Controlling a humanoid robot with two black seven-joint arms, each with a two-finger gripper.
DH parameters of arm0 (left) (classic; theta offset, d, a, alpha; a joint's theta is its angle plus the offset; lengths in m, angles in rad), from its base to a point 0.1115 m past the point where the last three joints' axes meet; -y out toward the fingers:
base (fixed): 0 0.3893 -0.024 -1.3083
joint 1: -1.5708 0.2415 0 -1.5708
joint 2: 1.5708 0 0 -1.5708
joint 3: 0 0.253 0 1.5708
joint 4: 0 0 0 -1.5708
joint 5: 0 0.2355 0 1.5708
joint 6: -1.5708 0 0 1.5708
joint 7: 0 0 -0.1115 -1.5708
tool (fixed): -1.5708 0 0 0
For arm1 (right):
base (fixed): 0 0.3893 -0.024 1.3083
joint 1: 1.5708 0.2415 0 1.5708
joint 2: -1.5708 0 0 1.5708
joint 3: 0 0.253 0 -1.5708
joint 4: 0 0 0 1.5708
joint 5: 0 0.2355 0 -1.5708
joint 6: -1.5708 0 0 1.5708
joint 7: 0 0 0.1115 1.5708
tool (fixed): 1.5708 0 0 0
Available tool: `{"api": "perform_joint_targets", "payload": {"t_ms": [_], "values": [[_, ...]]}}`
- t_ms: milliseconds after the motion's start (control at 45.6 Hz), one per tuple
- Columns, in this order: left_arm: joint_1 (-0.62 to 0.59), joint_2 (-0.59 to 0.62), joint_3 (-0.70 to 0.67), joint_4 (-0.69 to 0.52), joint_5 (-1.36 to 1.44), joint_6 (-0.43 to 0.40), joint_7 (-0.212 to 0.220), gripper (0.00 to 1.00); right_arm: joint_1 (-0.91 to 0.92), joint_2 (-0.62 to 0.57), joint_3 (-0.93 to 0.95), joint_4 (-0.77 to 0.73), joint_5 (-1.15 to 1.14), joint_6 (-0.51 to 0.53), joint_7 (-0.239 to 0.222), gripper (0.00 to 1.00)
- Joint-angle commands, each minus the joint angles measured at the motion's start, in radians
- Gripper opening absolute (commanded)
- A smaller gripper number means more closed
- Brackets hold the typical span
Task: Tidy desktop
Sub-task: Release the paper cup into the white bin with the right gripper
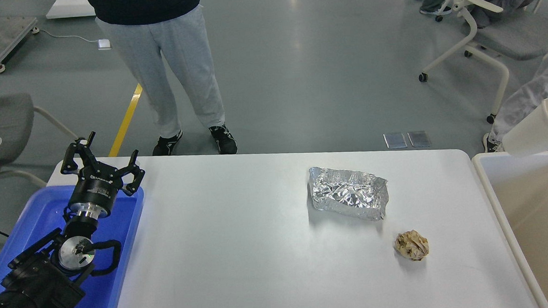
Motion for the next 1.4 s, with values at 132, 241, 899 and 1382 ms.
{"api": "perform_joint_targets", "payload": {"t_ms": [132,241,899,1382], "values": [[0.0,0.0,0.0,-0.001,0.0,0.0,0.0,1.0,-0.239,0.114,-0.003,-0.212,0.342,-0.178,0.0,0.0],[0.0,0.0,-0.001,0.001,0.0,0.0,0.0,1.0,-0.299,0.152,-0.001,-0.277,0.433,-0.209,0.0,0.0],[0.0,0.0,-0.001,-0.001,0.0,0.0,0.0,1.0,-0.492,0.519,0.009,-0.695,0.682,-0.301,-0.014,0.0],[0.0,0.0,-0.001,-0.001,0.0,0.0,0.0,1.0,-0.515,0.867,-0.004,-1.256,0.743,-0.212,-0.086,0.0]]}}
